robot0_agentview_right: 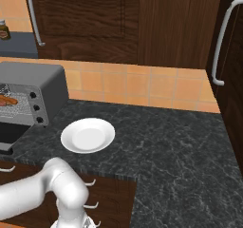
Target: Pick up the kebab skewer and baguette bread, and place them inside the toaster oven. Close the toaster oven door and start by setting the timer.
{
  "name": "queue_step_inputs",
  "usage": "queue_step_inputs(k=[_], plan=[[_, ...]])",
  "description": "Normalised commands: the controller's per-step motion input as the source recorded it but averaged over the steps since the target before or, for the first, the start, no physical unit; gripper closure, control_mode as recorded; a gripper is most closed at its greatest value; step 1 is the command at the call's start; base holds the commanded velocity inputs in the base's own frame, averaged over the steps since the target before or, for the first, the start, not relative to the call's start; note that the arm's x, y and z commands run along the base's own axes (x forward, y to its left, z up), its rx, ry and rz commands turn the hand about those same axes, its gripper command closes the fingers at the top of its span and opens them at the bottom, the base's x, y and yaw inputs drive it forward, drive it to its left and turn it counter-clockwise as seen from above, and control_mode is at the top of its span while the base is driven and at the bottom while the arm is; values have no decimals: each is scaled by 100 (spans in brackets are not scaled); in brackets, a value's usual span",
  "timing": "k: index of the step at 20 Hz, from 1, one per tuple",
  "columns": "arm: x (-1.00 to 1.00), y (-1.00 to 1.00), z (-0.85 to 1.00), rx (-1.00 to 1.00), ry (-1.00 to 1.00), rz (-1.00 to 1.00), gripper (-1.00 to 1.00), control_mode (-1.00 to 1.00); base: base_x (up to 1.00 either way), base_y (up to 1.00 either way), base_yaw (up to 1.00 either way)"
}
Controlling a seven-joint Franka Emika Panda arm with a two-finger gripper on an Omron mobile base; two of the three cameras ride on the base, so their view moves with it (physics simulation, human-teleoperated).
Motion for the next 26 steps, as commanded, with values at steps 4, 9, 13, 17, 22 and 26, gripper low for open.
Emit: queue_step_inputs(k=[4, 9, 13, 17, 22, 26], plan=[[-37, 2, -38, -61, 24, 33, -100, -100, 0, 0, 0], [-35, 16, -2, -35, 13, 49, -100, -100, 0, 0, 0], [-7, 0, 0, -12, 0, 52, -100, -100, 0, 0, 0], [-1, 16, 0, -9, 0, 35, -100, -100, 0, 0, 0], [0, 32, 0, -7, 1, 14, -100, -100, 0, 0, 0], [0, 9, 0, -1, 0, 9, -100, -100, 0, 0, 0]])
